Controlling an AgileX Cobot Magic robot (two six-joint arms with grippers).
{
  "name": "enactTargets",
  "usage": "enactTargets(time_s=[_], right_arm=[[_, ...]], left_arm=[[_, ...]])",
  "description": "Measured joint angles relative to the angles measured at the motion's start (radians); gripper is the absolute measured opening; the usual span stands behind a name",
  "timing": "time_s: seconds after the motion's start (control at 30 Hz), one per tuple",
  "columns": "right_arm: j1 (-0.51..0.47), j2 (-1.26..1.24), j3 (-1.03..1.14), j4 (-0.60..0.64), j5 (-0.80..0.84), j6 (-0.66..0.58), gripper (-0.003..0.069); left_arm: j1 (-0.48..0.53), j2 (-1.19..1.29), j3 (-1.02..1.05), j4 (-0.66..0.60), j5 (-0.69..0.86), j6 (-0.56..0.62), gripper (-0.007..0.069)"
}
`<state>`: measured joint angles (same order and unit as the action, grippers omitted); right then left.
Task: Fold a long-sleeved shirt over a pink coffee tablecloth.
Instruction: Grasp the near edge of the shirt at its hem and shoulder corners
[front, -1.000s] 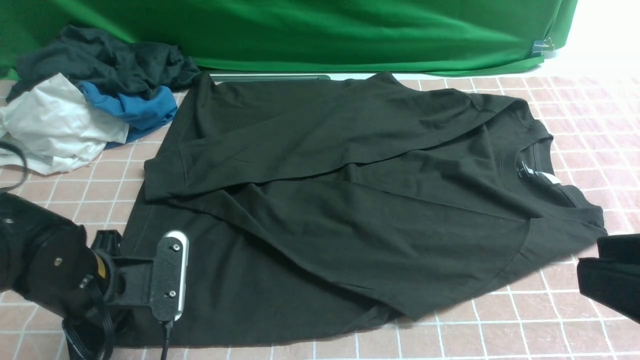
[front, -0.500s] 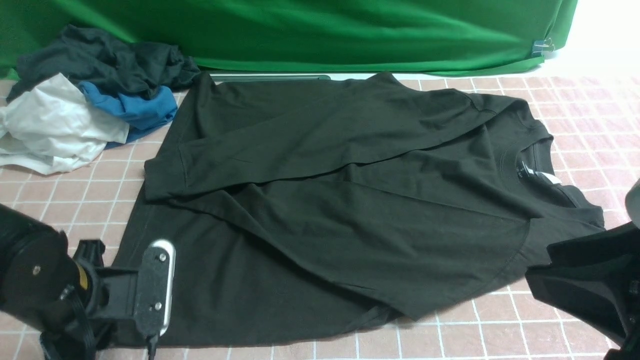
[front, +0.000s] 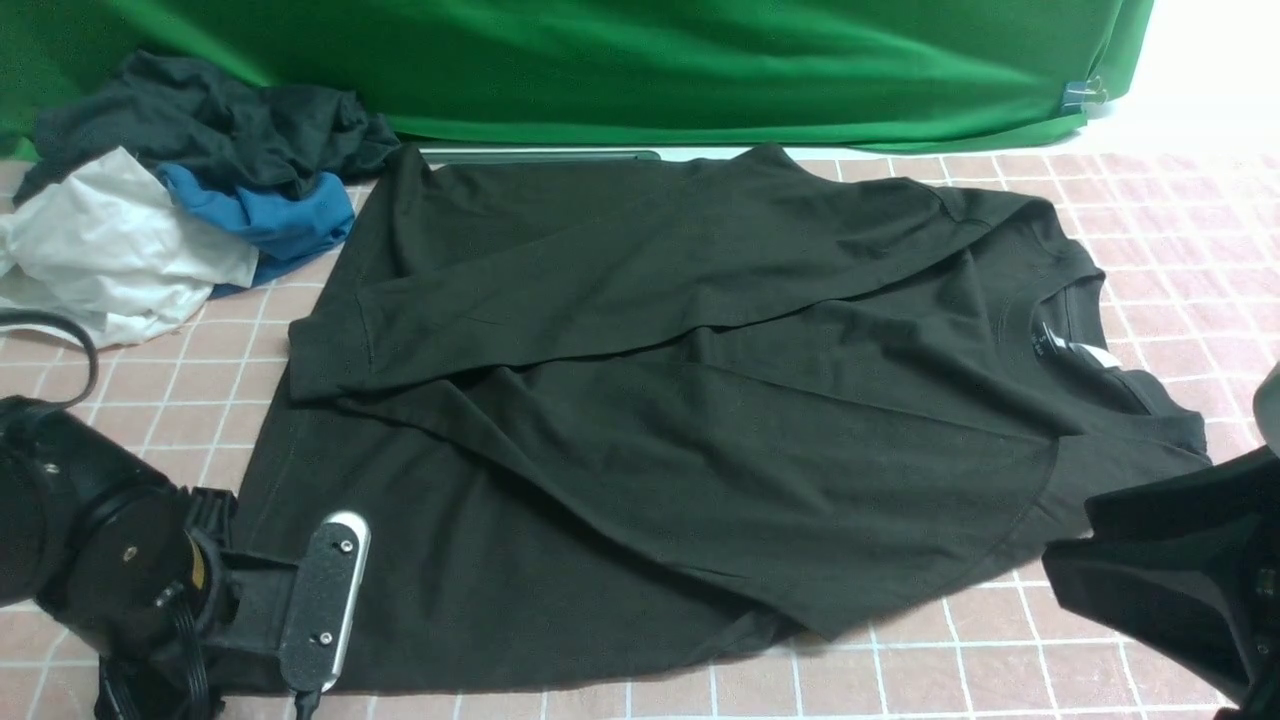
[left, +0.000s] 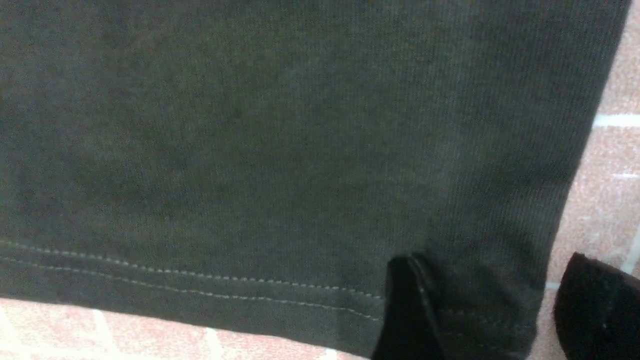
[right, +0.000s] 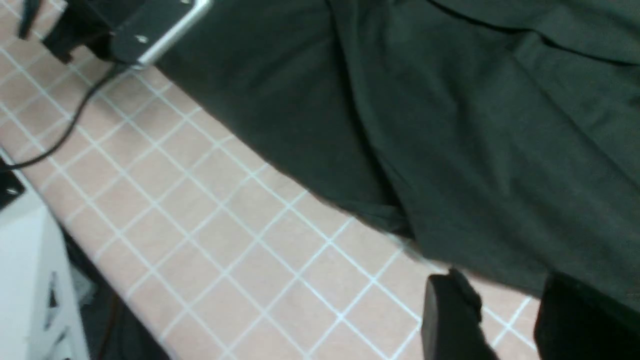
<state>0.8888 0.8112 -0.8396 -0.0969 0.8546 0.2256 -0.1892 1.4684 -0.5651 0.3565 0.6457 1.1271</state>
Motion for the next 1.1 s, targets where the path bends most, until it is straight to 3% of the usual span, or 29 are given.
enactTargets(time_s=[0.17, 0.33, 0.53, 0.73, 0.9, 1.0, 1.1], right_arm=[[0.000, 0.000, 0.000, 0.015, -0.002, 0.000, 0.0240], [0.000, 0.000, 0.000, 0.017, -0.002, 0.000, 0.0240], [0.000, 0.000, 0.000, 0.018, -0.012, 0.000, 0.0240], [0.000, 0.001, 0.000, 0.014, -0.017, -0.012, 0.0240], [-0.002, 0.065, 0.000, -0.079, 0.006, -0.029, 0.0240], [-0.023, 0.170, 0.000, -0.099, 0.038, -0.092, 0.0240], [-0.062, 0.280, 0.000, -0.102, 0.072, -0.187, 0.0240]], left_arm=[[0.000, 0.001, -0.007, 0.021, -0.003, -0.032, 0.0321], [0.000, 0.001, -0.013, 0.035, -0.025, -0.059, 0.0179], [0.000, -0.003, -0.017, 0.039, -0.036, -0.061, 0.0079], [0.000, -0.018, -0.026, 0.037, -0.008, -0.061, 0.0068], [0.000, -0.064, -0.074, -0.024, 0.053, -0.061, 0.0066], [0.000, -0.092, -0.110, -0.119, 0.090, -0.061, 0.0066], [0.000, -0.101, -0.120, -0.127, 0.118, -0.061, 0.0066]])
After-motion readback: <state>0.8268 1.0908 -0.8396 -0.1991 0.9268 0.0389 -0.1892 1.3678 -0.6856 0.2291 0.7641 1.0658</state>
